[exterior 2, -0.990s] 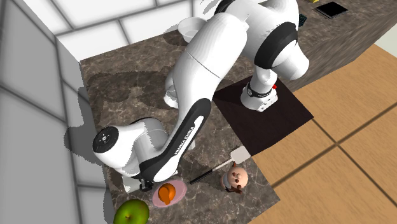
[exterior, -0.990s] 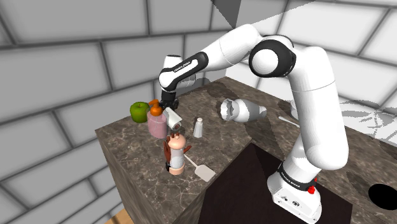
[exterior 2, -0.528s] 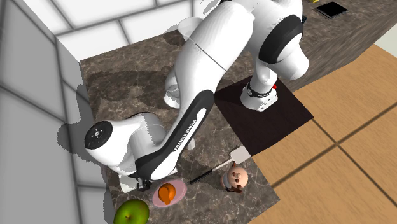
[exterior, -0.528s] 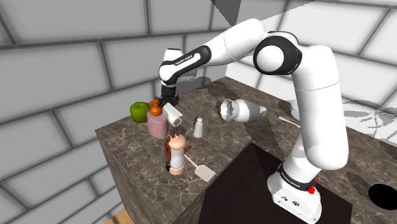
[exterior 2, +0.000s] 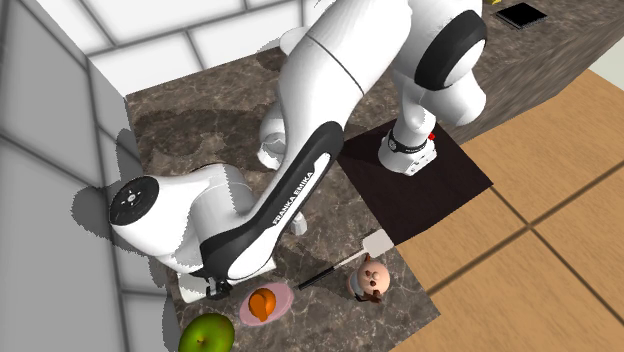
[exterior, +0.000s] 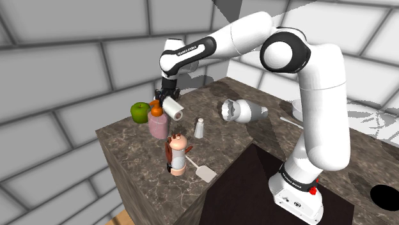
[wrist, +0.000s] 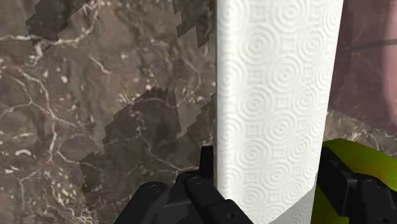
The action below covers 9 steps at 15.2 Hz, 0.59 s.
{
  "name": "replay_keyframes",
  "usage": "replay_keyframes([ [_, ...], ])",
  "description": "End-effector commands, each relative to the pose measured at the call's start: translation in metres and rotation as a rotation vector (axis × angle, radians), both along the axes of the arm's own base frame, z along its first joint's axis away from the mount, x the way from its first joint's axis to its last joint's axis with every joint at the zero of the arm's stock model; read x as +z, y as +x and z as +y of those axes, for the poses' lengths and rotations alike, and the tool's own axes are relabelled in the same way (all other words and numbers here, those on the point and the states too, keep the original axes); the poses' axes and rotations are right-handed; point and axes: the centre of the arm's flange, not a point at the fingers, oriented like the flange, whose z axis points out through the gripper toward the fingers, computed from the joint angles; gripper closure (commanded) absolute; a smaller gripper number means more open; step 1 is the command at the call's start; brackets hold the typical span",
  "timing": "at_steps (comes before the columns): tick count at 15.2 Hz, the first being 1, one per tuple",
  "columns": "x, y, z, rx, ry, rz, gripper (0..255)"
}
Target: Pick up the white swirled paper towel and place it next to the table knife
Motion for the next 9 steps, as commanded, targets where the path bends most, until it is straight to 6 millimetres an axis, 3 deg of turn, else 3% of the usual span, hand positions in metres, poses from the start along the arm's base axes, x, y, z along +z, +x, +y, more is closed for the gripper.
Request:
replay_keyframes([
  [1, 0.01, -0.001, 0.001, 0.0, 0.0, 0.0, 255],
  [9, 0.052, -0.001, 0.001, 0.0, 0.0, 0.0, 255],
])
